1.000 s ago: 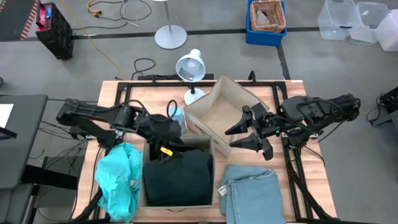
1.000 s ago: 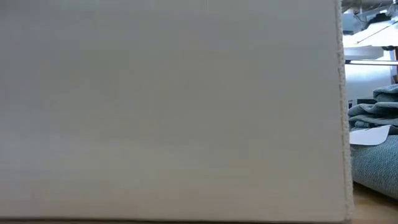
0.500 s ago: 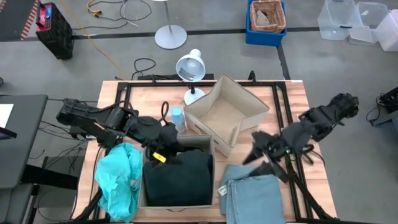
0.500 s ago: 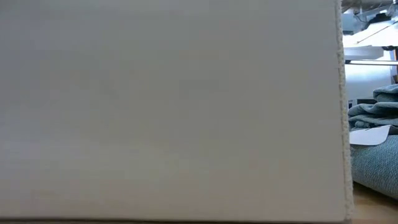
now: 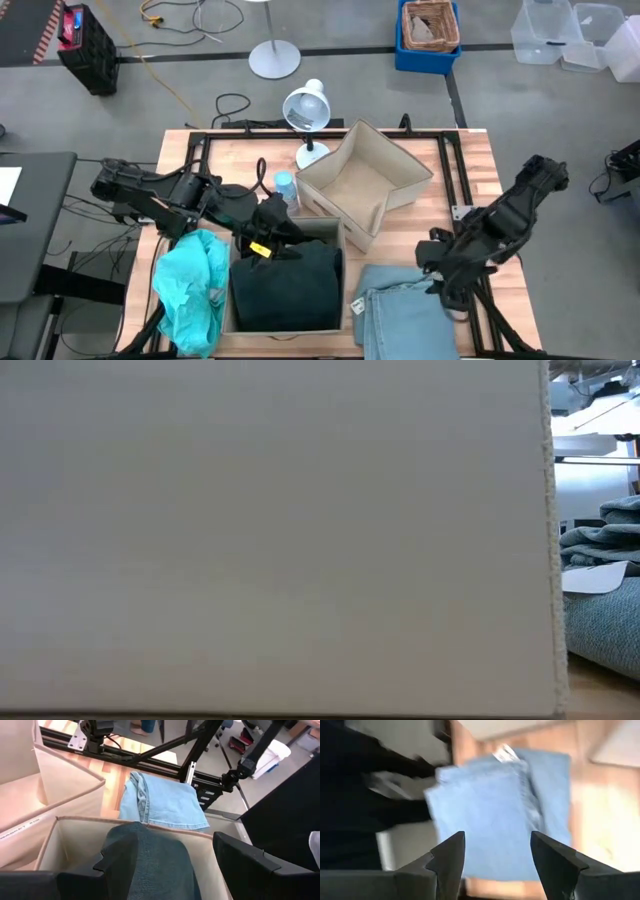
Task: Sort clothes
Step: Put the light blue jeans into the top laundry bin
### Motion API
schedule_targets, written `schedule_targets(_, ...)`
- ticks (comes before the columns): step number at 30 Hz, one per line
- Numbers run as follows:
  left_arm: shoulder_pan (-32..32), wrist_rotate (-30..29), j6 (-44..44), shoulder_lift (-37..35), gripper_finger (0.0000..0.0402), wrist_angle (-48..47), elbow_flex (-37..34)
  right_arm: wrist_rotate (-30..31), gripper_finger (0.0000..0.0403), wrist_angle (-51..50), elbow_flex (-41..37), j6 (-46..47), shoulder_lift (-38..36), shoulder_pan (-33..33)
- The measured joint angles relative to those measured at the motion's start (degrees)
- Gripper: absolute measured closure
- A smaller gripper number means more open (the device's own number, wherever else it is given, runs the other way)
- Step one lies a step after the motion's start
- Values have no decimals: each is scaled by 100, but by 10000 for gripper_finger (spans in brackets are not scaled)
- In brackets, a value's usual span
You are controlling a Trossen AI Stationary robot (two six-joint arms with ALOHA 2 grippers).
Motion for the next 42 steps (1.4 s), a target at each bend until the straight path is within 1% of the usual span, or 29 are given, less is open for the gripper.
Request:
schedule_targets(6,0,-104,-218,0,150,105,0,12,148,-452,2,-337,593,-54)
schedule_targets(15,-5,-215,-404,0,150,388,-2,45,147,-571,0,-1071,1530,-166)
schedule_targets(23,-135,-286,-407,0,150,386,-2,39,147,-53,-13,-1791,2190,-372)
schedule_targets(25,-162,-288,-391,0,150,386,-2,10,147,238,-186,-1844,2223,-444)
schedule_targets(28,-177,-296,-383,0,150,386,-2,-111,147,802,-734,-1677,2084,-526)
schedule_targets(31,-201,-307,-380,0,150,386,-2,-60,147,1100,-1351,-1225,1760,-538)
schedule_targets(36,-251,-307,-293,0,150,386,-2,-53,147,1644,-2269,-424,877,-476)
schedule_targets(40,-254,-307,-276,0,150,375,-2,-61,147,1811,-2921,-75,199,-358)
schedule_targets(42,-254,-309,-228,0,150,375,-2,-181,147,1865,-3298,17,-94,-317)
